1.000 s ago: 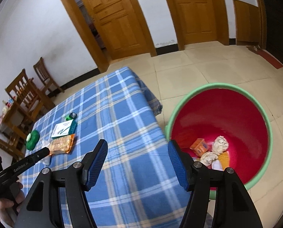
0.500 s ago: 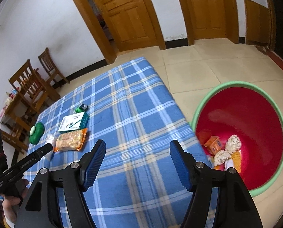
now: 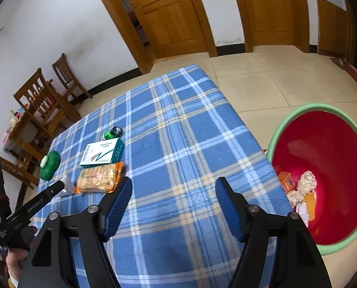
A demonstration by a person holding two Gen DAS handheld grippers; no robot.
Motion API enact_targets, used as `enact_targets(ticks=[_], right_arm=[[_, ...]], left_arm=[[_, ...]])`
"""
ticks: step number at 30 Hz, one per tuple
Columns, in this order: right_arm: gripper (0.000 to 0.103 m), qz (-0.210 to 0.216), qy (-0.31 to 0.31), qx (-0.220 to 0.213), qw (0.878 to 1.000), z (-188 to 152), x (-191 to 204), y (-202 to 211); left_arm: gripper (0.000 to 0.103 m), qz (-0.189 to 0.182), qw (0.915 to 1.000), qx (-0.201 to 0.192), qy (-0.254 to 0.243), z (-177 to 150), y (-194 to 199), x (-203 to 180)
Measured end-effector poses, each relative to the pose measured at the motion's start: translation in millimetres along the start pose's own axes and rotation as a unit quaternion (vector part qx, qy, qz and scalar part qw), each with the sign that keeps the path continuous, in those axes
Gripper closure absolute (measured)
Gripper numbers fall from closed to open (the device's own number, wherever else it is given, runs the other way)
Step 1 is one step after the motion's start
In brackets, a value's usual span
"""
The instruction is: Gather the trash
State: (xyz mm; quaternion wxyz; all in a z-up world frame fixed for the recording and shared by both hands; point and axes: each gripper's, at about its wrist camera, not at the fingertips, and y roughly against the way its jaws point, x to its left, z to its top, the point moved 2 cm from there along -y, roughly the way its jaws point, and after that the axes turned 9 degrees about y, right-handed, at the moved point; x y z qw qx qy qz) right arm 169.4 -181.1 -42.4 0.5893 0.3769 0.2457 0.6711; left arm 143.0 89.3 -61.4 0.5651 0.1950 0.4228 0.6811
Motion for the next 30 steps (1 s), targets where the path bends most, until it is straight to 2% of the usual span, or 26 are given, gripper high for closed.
enact_targets(ticks=[2, 4, 10, 17, 25, 30], right_arm=[[0.026, 0.003, 0.002, 0.002, 1.000, 1, 3, -4], [0.026, 0.004, 0.003, 0.004, 1.000, 3, 6, -8], [0.026, 0.005, 0.008, 0.004, 1.000, 5, 11, -15], [0.026, 0.005, 0.004, 0.007, 1.000, 4, 8, -19], [0.026, 0.006, 0.002, 0.010, 1.000, 4, 5, -26], [0.026, 0.006, 0.003, 0.013, 1.000, 5, 5, -34]], left_arm=[[0.041, 0.002, 1.0000, 0.001, 0.009, 0, -1, 5], [0.039, 0.004, 0.9997, 0.009, 0.023, 0, -4, 11], [0.038, -0.025, 0.9946, 0.039, 0.093, 2, -13, 26], [0.032, -0.034, 0.9891, 0.029, 0.140, 13, -14, 27], [0.032, -0.012, 0.9866, 0.035, 0.159, 21, -32, 23], [0.034, -0.008, 0.9910, 0.032, 0.129, 17, -35, 15]])
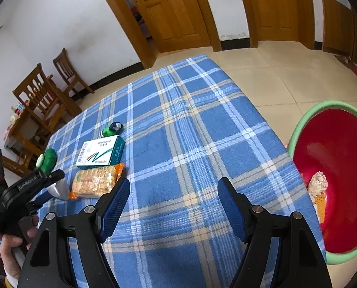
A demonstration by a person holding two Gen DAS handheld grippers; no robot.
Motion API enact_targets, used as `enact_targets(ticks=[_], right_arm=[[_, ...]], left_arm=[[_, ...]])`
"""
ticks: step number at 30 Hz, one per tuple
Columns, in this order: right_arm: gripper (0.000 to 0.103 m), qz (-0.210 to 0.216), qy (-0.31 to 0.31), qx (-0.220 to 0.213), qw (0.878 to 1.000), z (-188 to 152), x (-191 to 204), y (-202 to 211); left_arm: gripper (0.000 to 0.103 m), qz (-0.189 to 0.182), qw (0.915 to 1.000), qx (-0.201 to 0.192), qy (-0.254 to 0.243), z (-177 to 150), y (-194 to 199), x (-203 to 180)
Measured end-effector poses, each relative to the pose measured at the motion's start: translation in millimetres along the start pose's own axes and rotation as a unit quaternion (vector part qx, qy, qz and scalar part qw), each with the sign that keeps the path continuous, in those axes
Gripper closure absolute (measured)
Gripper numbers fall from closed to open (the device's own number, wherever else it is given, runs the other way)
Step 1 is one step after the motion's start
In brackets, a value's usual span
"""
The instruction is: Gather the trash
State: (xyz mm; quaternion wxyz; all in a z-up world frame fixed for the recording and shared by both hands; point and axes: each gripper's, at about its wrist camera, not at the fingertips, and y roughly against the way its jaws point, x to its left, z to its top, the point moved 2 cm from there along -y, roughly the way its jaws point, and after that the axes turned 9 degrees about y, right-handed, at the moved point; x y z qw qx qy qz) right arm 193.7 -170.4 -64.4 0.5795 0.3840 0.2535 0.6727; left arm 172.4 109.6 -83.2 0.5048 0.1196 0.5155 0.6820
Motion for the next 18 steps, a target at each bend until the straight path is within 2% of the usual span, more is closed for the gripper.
enact_targets(ticks=[2, 13, 18], right_arm=[[0.026, 0.001, 0.001, 0.000, 1.000, 1, 1, -3], [0.026, 0.007, 0.032, 0.000, 0.999, 16, 21, -25], [0.026, -0.018, 0.075, -0.008, 0.997, 26, 33, -41]], left_arm=[[0.045, -0.004, 1.0000, 0.001, -0.005, 0, 0, -2], [0.047, -0.023, 0.9983, -0.001, -0.053, -12, 14, -4], [0.047, -0.019, 0.9972, 0.003, -0.073, -21, 25, 5]])
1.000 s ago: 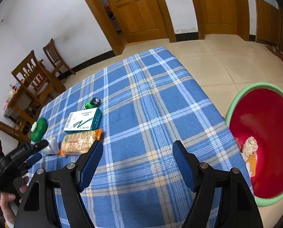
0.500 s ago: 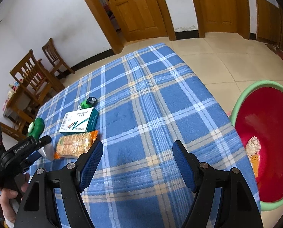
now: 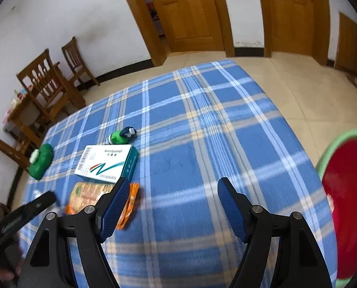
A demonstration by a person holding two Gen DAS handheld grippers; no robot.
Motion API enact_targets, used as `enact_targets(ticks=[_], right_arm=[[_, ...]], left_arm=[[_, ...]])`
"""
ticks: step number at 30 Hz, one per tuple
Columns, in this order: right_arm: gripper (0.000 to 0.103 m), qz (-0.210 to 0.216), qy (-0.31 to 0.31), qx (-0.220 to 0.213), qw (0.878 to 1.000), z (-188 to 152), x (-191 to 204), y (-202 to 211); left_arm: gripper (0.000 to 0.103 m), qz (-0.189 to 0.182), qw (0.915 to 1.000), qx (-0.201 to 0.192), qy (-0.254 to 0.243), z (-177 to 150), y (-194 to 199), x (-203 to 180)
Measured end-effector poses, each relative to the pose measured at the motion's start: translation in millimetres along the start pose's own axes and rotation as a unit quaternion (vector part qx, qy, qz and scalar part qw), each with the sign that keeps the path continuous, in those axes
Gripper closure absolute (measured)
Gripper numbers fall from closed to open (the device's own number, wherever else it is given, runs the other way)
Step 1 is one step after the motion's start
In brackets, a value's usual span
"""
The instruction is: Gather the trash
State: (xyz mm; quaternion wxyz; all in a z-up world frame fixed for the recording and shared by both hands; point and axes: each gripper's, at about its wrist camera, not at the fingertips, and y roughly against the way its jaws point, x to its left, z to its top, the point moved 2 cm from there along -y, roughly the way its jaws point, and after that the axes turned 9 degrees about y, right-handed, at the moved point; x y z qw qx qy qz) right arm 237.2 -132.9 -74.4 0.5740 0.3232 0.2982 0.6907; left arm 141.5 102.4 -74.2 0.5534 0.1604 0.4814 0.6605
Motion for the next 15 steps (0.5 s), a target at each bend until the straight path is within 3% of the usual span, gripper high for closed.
enact_targets(ticks=[7, 15], right_arm=[[0.026, -0.022, 0.040, 0.009, 0.999, -1, 4, -13], [0.026, 0.014, 0.087, 0.018, 0.996, -15, 33, -5]], left_arm=[[0.047, 0.011, 0.9999, 0.000, -0.004, -9, 8, 17], [0.047, 0.008, 0.9999, -0.003, -0.006, -12, 14, 22]])
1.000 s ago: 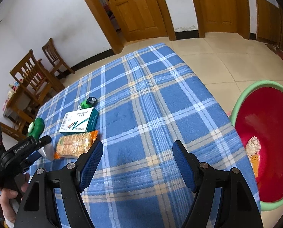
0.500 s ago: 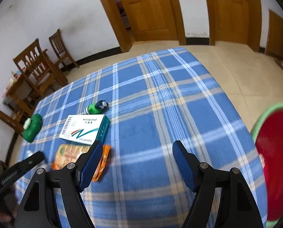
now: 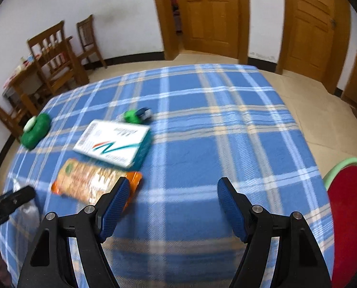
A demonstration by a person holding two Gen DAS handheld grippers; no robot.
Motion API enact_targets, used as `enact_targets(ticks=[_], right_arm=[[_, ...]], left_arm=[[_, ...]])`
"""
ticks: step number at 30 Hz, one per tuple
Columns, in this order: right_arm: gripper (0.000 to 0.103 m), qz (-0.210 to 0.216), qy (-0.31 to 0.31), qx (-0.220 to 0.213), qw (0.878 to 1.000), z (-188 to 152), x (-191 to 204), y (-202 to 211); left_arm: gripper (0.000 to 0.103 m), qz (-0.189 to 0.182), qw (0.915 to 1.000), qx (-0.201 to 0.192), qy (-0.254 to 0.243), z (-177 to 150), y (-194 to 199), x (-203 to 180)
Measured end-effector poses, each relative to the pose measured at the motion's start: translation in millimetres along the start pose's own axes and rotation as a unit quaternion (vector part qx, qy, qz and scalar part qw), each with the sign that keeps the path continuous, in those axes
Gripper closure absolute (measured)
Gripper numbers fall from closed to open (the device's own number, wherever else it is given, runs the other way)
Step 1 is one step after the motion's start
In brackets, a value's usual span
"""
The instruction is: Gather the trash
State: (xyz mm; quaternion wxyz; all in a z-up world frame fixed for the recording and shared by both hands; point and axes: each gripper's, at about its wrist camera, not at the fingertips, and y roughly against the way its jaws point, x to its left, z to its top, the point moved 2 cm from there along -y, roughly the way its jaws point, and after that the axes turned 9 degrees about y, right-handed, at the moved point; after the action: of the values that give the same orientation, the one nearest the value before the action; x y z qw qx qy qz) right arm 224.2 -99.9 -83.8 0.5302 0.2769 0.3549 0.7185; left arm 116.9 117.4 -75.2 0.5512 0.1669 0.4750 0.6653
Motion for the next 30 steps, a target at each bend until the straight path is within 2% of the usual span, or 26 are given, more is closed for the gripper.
enact_targets(ticks=[6, 12, 19, 24, 26, 30], right_arm=[[0.026, 0.033, 0.044, 0.005, 0.999, -8, 27, 6], [0.026, 0.102, 0.050, 0.009, 0.993, -5, 50, 2], [0.026, 0.144, 0.061, 0.008, 0.988, 4, 77, -6], [0.026, 0.216, 0.046, 0.022, 0.975, 9, 92, -9], [0.026, 0.209, 0.055, 0.017, 0.976, 11, 93, -6], [0.026, 0.160, 0.082, -0.005, 0.984, 18, 89, 3]], left_arm=[[0.047, 0.003, 1.0000, -0.004, 0.009, 0, 6, 10], [0.047, 0.007, 0.9998, -0.007, 0.017, -2, 11, 21], [0.047, 0.011, 0.9996, -0.008, 0.026, -7, 17, 35], [0.047, 0.013, 0.9994, -0.005, 0.032, -9, 17, 43], [0.047, 0.015, 0.9993, -0.006, 0.035, -8, 18, 46], [0.047, 0.015, 0.9991, -0.008, 0.039, -7, 18, 50]])
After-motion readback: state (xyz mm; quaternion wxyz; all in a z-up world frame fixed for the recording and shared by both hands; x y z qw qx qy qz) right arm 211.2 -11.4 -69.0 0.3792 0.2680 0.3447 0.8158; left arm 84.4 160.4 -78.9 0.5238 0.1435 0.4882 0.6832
